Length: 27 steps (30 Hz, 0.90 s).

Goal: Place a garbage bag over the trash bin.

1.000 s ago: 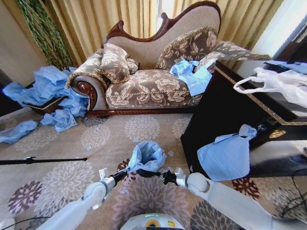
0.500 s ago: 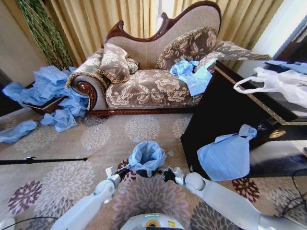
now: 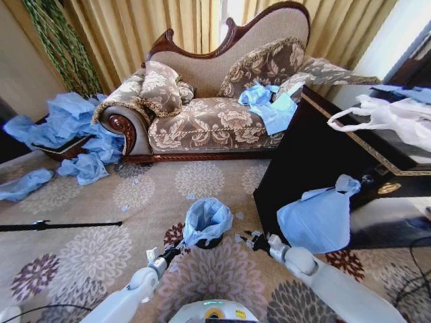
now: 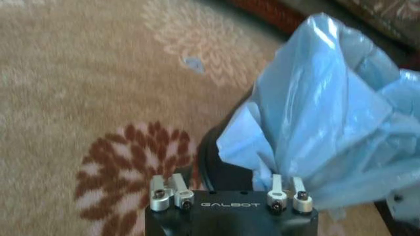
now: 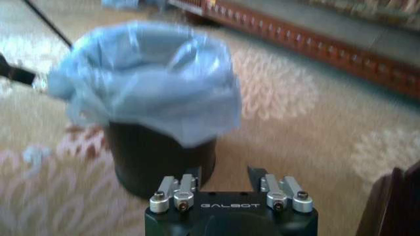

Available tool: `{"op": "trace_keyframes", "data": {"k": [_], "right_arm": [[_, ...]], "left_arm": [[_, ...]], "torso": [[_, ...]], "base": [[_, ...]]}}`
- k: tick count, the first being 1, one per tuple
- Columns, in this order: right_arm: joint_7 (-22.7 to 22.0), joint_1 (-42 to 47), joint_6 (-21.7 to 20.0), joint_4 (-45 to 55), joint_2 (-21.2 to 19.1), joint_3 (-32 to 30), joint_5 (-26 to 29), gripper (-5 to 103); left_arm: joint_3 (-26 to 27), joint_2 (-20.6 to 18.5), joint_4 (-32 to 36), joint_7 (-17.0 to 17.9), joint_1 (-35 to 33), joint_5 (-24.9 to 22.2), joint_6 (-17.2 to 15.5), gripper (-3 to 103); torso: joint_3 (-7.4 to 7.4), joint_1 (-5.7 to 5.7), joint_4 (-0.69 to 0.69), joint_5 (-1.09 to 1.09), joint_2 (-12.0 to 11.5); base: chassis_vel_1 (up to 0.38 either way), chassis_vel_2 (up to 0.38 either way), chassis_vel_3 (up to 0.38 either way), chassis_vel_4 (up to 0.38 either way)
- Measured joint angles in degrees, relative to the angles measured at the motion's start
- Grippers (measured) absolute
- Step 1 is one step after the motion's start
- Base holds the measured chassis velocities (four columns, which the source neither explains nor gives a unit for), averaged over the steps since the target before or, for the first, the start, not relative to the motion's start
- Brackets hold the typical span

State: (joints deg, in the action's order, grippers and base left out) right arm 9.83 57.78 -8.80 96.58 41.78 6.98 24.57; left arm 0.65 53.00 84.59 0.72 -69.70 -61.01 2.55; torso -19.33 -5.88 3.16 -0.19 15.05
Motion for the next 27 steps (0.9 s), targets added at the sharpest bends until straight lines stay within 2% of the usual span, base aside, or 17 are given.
{"op": "trace_keyframes", "data": {"k": [1, 2, 3, 6, 7, 8, 9, 11, 13, 19, 22, 24, 27], "right_arm": [[-0.27, 0.99, -0.26, 2.07, 0.00, -0.84, 1.14, 51], [-0.64, 1.64, -0.48, 3.47, -0.06, -0.96, 2.15, 56], [-0.64, 1.64, -0.48, 3.47, -0.06, -0.96, 2.15, 56], [-5.66, 3.92, -1.01, 9.09, 0.11, 0.63, 5.88, 73], [-6.86, 4.20, -1.12, 10.04, 0.38, 1.30, 6.51, 73], [-8.81, 4.31, -1.37, 11.10, 0.85, 2.57, 7.65, 78], [-8.81, 4.31, -1.37, 11.10, 0.85, 2.57, 7.65, 78], [-11.16, 4.03, -1.72, 11.73, 1.66, 4.52, 9.41, 90], [-13.19, 2.56, -1.90, 11.35, 3.40, 7.17, 11.03, 84], [-15.22, -0.30, -1.96, 10.46, 5.73, 10.32, 13.78, 72], [-16.18, -2.20, -2.53, 10.12, 6.69, 12.41, 16.42, 56], [-16.40, -2.54, -2.69, 9.77, 7.03, 12.82, 17.06, 56], [-16.34, -4.08, -2.84, 6.93, 8.79, 14.12, 18.09, 40]], "left_arm": [[0.50, 0.10, 0.67, 0.00, -0.06, -0.54, 0.37, 76], [0.72, 0.14, 1.21, 0.02, -0.08, -1.14, 0.48, 76], [0.72, 0.14, 1.21, 0.02, -0.08, -1.14, 0.48, 76], [0.59, 0.17, 2.64, 0.17, -0.10, -2.32, 0.53, 91], [0.23, 0.12, 2.67, 0.11, -0.15, -1.88, 0.57, 96], [-0.37, 0.02, 2.56, 0.06, -0.26, -0.77, 0.77, 98], [-0.37, 0.02, 2.56, 0.06, -0.26, -0.77, 0.77, 98], [-1.12, -0.01, 1.54, -0.16, -0.46, 1.75, 1.28, 100], [-1.71, 0.54, -0.11, -0.30, -0.44, 3.67, 2.10, 100], [-1.93, 1.50, -0.71, 0.00, 0.07, 3.36, 2.24, 100], [-1.84, 1.74, -0.47, 0.10, -0.08, 2.60, 2.26, 100], [-1.73, 1.81, -0.28, 0.12, -0.20, 2.28, 2.26, 100], [-1.21, 1.83, 0.68, 0.15, -0.79, 1.52, 2.40, 100]], "torso": [[0.00, 0.00, -0.01, -0.01, 0.00], [0.00, 0.00, -0.01, -0.02, 0.00], [0.00, 0.00, -0.01, -0.02, 0.00], [0.00, 0.00, 0.02, -0.01, 0.00], [0.00, 0.00, 0.02, 0.00, 0.00], [0.00, 0.00, 0.01, -0.01, 0.00], [0.00, 0.00, 0.01, -0.01, 0.00], [0.00, 0.00, 0.01, -0.01, 0.00], [0.00, 0.00, -0.02, -0.01, 0.00], [0.00, 0.00, 0.01, 0.00, 0.00], [0.00, 0.00, 0.00, -0.02, -0.01], [0.00, 0.00, 0.00, -0.01, -0.01], [0.00, 0.00, 0.00, -0.01, 0.00]], "base": [[0.000, 0.000, 0.000, 0.000], [0.000, 0.000, 0.000, 0.000], [0.000, 0.000, 0.000, 0.000], [0.000, 0.000, 0.000, 0.000], [0.000, 0.000, 0.000, 0.000], [0.000, 0.000, 0.000, 0.000], [0.000, 0.000, 0.000, 0.000], [0.000, 0.000, 0.000, 0.000], [0.000, 0.000, 0.000, 0.000], [0.000, 0.000, 0.000, 0.000], [0.000, 0.000, 0.000, 0.000], [0.000, 0.000, 0.000, 0.000], [0.000, 0.000, 0.000, 0.000]]}}
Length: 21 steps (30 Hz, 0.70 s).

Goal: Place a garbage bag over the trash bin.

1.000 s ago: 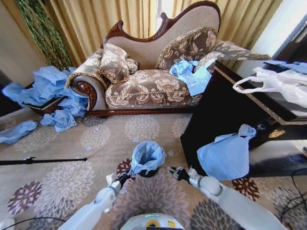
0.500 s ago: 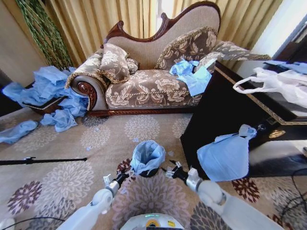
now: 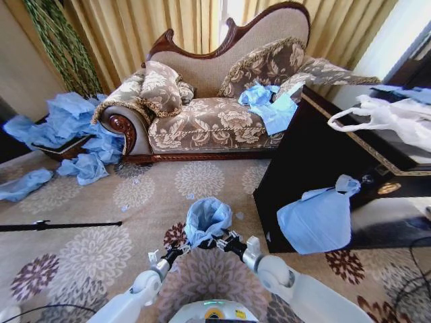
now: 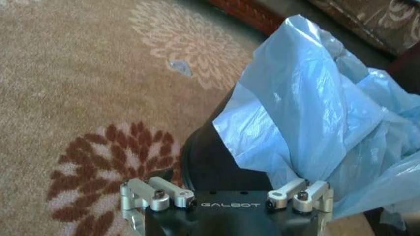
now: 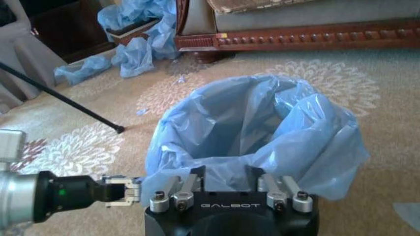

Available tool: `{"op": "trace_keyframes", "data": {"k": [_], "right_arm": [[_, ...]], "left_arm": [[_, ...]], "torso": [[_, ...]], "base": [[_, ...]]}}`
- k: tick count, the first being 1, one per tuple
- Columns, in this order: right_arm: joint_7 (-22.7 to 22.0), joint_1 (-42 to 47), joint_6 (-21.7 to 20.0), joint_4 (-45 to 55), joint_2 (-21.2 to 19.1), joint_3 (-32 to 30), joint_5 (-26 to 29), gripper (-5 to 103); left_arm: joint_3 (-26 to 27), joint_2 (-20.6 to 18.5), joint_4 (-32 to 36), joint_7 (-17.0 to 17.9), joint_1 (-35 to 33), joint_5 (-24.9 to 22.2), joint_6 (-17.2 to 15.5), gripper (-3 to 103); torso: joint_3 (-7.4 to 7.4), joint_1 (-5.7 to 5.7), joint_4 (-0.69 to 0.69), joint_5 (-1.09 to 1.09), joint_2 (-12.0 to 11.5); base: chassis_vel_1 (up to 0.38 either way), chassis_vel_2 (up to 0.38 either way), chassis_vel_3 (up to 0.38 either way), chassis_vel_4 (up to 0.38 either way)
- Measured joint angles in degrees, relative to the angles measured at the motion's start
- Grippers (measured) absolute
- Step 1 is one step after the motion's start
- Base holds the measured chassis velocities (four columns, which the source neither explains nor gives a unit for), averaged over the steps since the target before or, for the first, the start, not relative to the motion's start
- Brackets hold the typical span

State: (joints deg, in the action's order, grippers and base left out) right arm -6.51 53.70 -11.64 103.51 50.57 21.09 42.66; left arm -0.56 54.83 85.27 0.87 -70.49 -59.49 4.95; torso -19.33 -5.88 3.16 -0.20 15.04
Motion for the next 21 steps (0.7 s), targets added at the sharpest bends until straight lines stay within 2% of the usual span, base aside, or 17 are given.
{"op": "trace_keyframes", "data": {"k": [1, 3, 5, 6, 8, 9, 12, 21], "right_arm": [[0.09, -0.36, 0.00, -0.73, 0.39, 0.24, 0.08, 35], [0.14, -0.54, 0.00, -1.07, 0.57, 0.39, 0.09, 35], [0.25, -1.08, -0.10, -1.86, 0.94, 0.83, 0.05, 24], [0.25, -1.08, -0.10, -1.86, 0.94, 0.83, 0.05, 24], [0.24, -1.08, -0.20, -1.71, 0.84, 0.88, -0.41, 13], [0.24, -1.08, -0.20, -1.71, 0.84, 0.88, -0.41, 13], [0.09, -0.22, -0.30, 0.43, -0.26, -0.01, -0.47, 1], [1.23, 2.03, 0.85, 2.23, -1.86, -1.42, -2.02, 0]], "left_arm": [[0.11, -0.10, 0.28, 0.00, -0.14, -0.16, 0.03, 100], [0.19, -0.17, 0.42, 0.01, -0.19, -0.23, 0.05, 100], [0.43, -0.41, 0.65, 0.04, -0.28, -0.44, 0.12, 100], [0.43, -0.41, 0.65, 0.04, -0.28, -0.44, 0.12, 100], [0.54, -0.46, 0.66, 0.08, -0.23, -0.62, 0.20, 100], [0.54, -0.46, 0.66, 0.08, -0.23, -0.62, 0.20, 100], [0.81, -0.51, 0.59, 0.12, -0.13, -0.91, 0.28, 100], [1.17, -0.46, 1.52, 0.23, 0.03, -2.33, 0.27, 100]], "torso": [[0.00, 0.00, 0.00, 0.00, 0.00], [0.00, 0.00, 0.00, 0.00, 0.00], [0.00, 0.00, 0.01, 0.00, 0.00], [0.00, 0.00, 0.01, 0.00, 0.00], [0.00, 0.00, 0.00, 0.00, 0.00], [0.00, 0.00, 0.00, 0.00, 0.00], [-0.01, 0.00, 0.02, 0.00, 0.00], [-0.01, 0.00, 0.01, 0.00, 0.00]], "base": [[0.000, 0.000, 0.000, 0.000], [0.000, 0.000, 0.000, 0.000], [0.000, 0.000, 0.000, 0.000], [0.000, 0.000, 0.000, 0.000], [0.000, 0.000, 0.000, 0.000], [0.000, 0.000, 0.000, 0.000], [0.000, 0.000, 0.000, 0.000], [0.000, 0.000, 0.000, 0.000]]}}
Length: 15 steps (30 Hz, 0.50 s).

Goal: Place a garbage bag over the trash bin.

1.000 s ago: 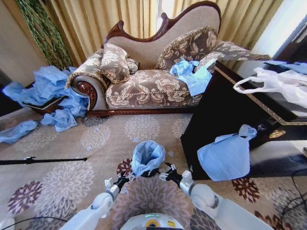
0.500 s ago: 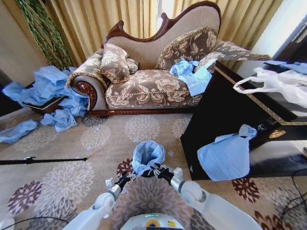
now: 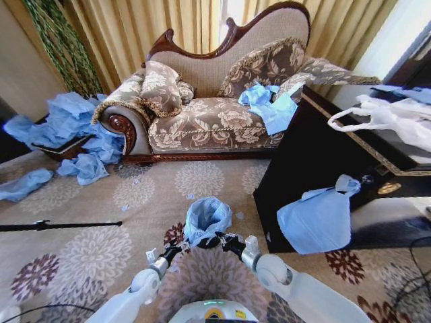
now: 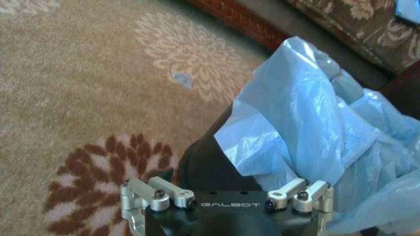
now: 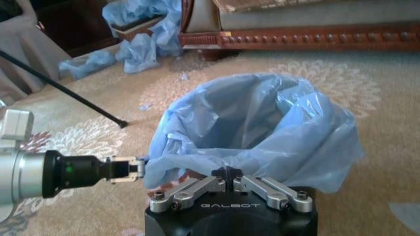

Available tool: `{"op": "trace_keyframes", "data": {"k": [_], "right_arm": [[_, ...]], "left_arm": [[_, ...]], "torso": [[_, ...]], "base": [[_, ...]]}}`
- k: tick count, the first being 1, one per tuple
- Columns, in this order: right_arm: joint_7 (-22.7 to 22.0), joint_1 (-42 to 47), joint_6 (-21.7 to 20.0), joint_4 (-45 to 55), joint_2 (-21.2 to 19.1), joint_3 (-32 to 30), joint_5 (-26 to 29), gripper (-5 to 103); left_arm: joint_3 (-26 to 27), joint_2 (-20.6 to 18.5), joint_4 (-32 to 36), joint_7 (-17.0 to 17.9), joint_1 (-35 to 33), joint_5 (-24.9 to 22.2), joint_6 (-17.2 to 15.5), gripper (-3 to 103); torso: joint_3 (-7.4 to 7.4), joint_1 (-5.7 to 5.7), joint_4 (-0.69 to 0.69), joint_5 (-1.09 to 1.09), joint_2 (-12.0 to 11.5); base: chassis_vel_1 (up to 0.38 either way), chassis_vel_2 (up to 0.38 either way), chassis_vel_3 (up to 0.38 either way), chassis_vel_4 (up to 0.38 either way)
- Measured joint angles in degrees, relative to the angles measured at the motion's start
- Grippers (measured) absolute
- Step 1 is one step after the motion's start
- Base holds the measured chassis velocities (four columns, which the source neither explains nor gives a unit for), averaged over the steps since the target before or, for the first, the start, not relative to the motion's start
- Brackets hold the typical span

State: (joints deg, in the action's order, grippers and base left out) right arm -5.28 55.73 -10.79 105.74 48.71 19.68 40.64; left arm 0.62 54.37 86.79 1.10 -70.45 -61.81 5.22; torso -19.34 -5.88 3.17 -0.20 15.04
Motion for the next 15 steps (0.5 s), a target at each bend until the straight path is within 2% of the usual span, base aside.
{"op": "trace_keyframes", "data": {"k": [2, 3, 4, 7, 9, 11, 12, 15], "right_arm": [[1.63, 0.94, 3.30, 0.19, -0.62, -0.57, -4.24, 0], [1.63, 0.94, 3.30, 0.19, -0.62, -0.57, -4.24, 0], [2.38, 1.25, 4.81, 0.23, -0.98, -0.76, -6.82, -3], [2.63, 1.55, 5.69, 0.53, -1.31, -0.73, -10.00, 12], [2.54, 1.55, 5.69, 0.52, -1.25, -0.63, -10.36, 12], [2.38, 1.09, 5.54, -0.16, -0.83, -0.08, -11.20, 22], [2.38, 1.09, 5.54, -0.16, -0.83, -0.08, -11.20, 22], [2.35, 0.14, 5.03, -0.55, -0.94, 0.71, -11.50, 38]], "left_arm": [[0.16, -0.30, 0.58, 0.06, -0.08, -0.47, -0.11, 100], [0.16, -0.30, 0.58, 0.06, -0.08, -0.47, -0.11, 100], [0.16, -0.41, 0.66, 0.07, -0.14, -0.56, -0.14, 100], [0.16, -0.46, 0.66, 0.08, -0.22, -0.64, -0.18, 100], [0.19, -0.43, 0.68, 0.08, -0.28, -0.68, -0.18, 100], [0.37, -0.40, 0.89, 0.05, -0.47, -0.82, -0.21, 100], [0.37, -0.40, 0.89, 0.05, -0.47, -0.82, -0.21, 100], [0.62, -0.56, 0.98, 0.01, -0.60, -0.95, -0.25, 100]], "torso": [[0.00, 0.00, 0.00, 0.01, 0.00], [0.00, 0.00, 0.00, 0.01, 0.00], [0.00, 0.00, 0.00, 0.00, 0.00], [0.00, 0.00, 0.00, 0.00, 0.00], [0.00, 0.00, 0.00, 0.00, 0.00], [0.00, 0.00, 0.00, 0.00, 0.00], [0.00, 0.00, 0.00, 0.00, 0.00], [0.00, 0.00, -0.01, 0.01, 0.00]], "base": [[0.000, 0.000, 0.000, 0.000], [0.000, 0.000, 0.000, 0.000], [0.000, 0.000, 0.000, 0.000], [0.000, 0.000, 0.000, 0.000], [0.000, 0.000, 0.000, 0.000], [0.000, 0.000, 0.000, 0.000], [0.000, 0.000, 0.000, 0.000], [0.000, 0.000, 0.000, 0.000]]}}
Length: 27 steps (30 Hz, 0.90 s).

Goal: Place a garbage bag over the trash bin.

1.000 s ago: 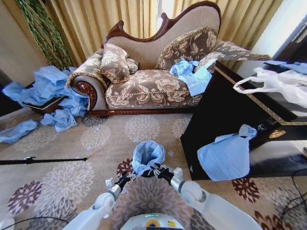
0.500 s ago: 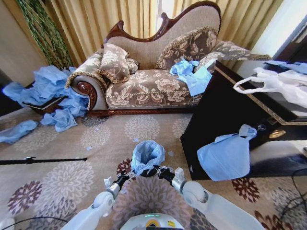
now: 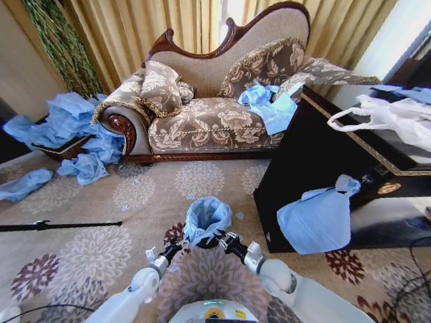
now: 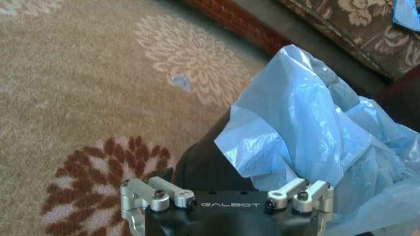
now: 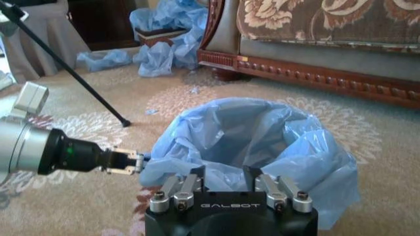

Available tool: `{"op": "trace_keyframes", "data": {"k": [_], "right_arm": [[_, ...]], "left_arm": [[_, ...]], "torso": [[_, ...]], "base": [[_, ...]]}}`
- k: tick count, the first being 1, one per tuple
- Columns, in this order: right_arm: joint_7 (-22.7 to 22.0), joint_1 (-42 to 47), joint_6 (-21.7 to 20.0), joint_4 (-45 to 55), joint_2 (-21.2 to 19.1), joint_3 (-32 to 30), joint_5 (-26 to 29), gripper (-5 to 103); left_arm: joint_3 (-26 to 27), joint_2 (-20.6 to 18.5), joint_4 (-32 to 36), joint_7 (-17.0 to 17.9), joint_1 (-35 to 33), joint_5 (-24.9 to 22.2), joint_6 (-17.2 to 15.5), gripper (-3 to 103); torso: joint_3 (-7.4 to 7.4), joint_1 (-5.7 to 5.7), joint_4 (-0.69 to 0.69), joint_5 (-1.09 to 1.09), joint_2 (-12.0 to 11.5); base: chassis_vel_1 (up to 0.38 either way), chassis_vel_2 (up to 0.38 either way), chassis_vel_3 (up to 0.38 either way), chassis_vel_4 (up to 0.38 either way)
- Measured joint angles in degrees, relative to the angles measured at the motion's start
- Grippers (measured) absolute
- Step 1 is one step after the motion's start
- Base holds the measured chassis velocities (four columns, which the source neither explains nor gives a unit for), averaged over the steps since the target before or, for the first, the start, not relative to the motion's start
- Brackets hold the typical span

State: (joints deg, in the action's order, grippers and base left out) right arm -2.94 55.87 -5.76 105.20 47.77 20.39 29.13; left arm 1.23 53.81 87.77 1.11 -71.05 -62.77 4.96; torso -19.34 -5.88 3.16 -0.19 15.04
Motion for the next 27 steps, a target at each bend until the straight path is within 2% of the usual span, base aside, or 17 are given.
{"op": "trace_keyframes", "data": {"k": [1, 3, 4, 6, 9, 10, 12, 13, 14, 15, 18, 20, 21, 22, 24, 26, 27], "right_arm": [[0.02, -0.14, -0.08, -0.05, -0.10, 0.13, -0.07, 44], [0.07, -0.24, -0.13, -0.09, -0.20, 0.24, -0.21, 44], [0.17, -0.19, -0.12, -0.20, -0.25, 0.36, -0.69, 56], [0.32, -0.07, -0.02, -0.25, -0.25, 0.44, -1.14, 56], [0.91, 0.35, 0.68, -0.60, -0.03, 1.08, -3.49, 72], [0.91, 0.35, 0.68, -0.60, -0.03, 1.08, -3.49, 72], [1.54, 0.04, 2.12, -1.96, 0.48, 1.50, -6.41, 83], [1.76, -0.36, 3.35, -2.74, 0.70, 1.72, -8.09, 83], [1.90, -0.73, 4.13, -3.15, 0.81, 1.92, -9.47, 88], [1.90, -0.73, 4.13, -3.15, 0.81, 1.92, -9.47, 88], [2.12, -2.45, 5.23, -3.68, 0.96, 3.23, -13.86, 75], [2.13, -2.72, 5.41, -3.75, 0.98, 3.49, -14.61, 75], [2.16, -3.21, 6.21, -4.04, 1.13, 4.00, -16.74, 65], [2.16, -3.24, 6.62, -4.12, 1.31, 4.21, -17.61, 65], [2.05, -2.92, 6.69, -4.11, 1.61, 4.66, -18.28, 54], [2.02, -2.72, 6.68, -4.13, 1.75, 4.77, -18.47, 54], [2.00, -2.40, 6.74, -4.41, 2.03, 4.82, -18.82, 43]], "left_arm": [[0.05, -0.03, 0.00, -0.01, -0.01, -0.04, 0.00, 100], [0.08, -0.03, 0.00, -0.04, -0.01, -0.12, -0.01, 100], [0.09, -0.03, 0.00, -0.07, -0.02, -0.42, -0.03, 100], [0.09, -0.02, 0.01, -0.07, 0.00, -0.67, -0.05, 100], [0.05, 0.02, 0.15, -0.07, 0.18, -1.52, -0.18, 100], [0.05, 0.02, 0.15, -0.07, 0.18, -1.52, -0.18, 100], [-0.01, -0.19, 0.34, -0.07, 0.23, -1.89, -0.28, 100], [-0.03, -0.32, 0.45, -0.07, 0.25, -2.01, -0.32, 100], [-0.03, -0.40, 0.54, -0.07, 0.26, -2.12, -0.35, 100], [-0.03, -0.40, 0.54, -0.07, 0.26, -2.12, -0.35, 100], [0.00, -0.57, 0.86, -0.07, 0.28, -2.78, -0.49, 100], [0.01, -0.57, 0.88, -0.08, 0.29, -2.89, -0.52, 100], [0.02, -0.55, 0.88, -0.09, 0.32, -3.03, -0.57, 100], [0.01, -0.52, 0.88, -0.12, 0.33, -3.11, -0.59, 100], [0.02, -0.50, 0.88, -0.16, 0.34, -3.25, -0.60, 100], [0.02, -0.49, 0.88, -0.19, 0.34, -3.33, -0.60, 100], [0.02, -0.50, 0.88, -0.24, 0.35, -3.48, -0.61, 100]], "torso": [[0.00, 0.00, 0.00, 0.00, 0.00], [0.00, 0.00, 0.00, -0.01, 0.00], [0.00, 0.00, 0.01, 0.00, 0.00], [0.00, 0.00, 0.00, 0.00, 0.00], [0.00, 0.00, 0.01, -0.01, 0.00], [0.00, 0.00, 0.01, -0.01, 0.00], [0.00, 0.00, 0.01, -0.01, 0.00], [0.00, 0.00, 0.01, 0.00, 0.00], [0.00, 0.00, 0.01, 0.00, 0.00], [0.00, 0.00, 0.01, 0.00, 0.00], [0.00, 0.00, 0.00, -0.01, 0.00], [0.00, 0.00, 0.00, -0.01, 0.00], [0.00, 0.00, 0.00, -0.01, 0.00], [0.00, 0.00, 0.00, -0.01, 0.00], [0.00, 0.00, 0.00, 0.00, 0.00], [0.00, 0.00, 0.00, -0.01, 0.00], [0.00, 0.00, 0.01, 0.00, 0.00]], "base": [[0.000, 0.000, 0.000, 0.000], [0.000, 0.000, 0.000, 0.000], [0.000, 0.000, 0.000, 0.000], [0.000, 0.000, 0.000, 0.000], [0.000, 0.000, 0.000, 0.000], [0.000, 0.000, 0.000, 0.000], [0.000, 0.000, 0.000, 0.000], [0.000, 0.000, 0.000, 0.000], [0.000, 0.000, 0.000, 0.000], [0.000, 0.000, 0.000, 0.000], [0.000, 0.000, 0.000, 0.000], [0.000, 0.000, 0.000, 0.000], [0.000, 0.000, 0.000, 0.000], [0.000, 0.000, 0.000, 0.000], [0.000, 0.000, 0.000, 0.000], [0.000, 0.000, 0.000, 0.000], [0.000, 0.000, 0.000, 0.000]]}}
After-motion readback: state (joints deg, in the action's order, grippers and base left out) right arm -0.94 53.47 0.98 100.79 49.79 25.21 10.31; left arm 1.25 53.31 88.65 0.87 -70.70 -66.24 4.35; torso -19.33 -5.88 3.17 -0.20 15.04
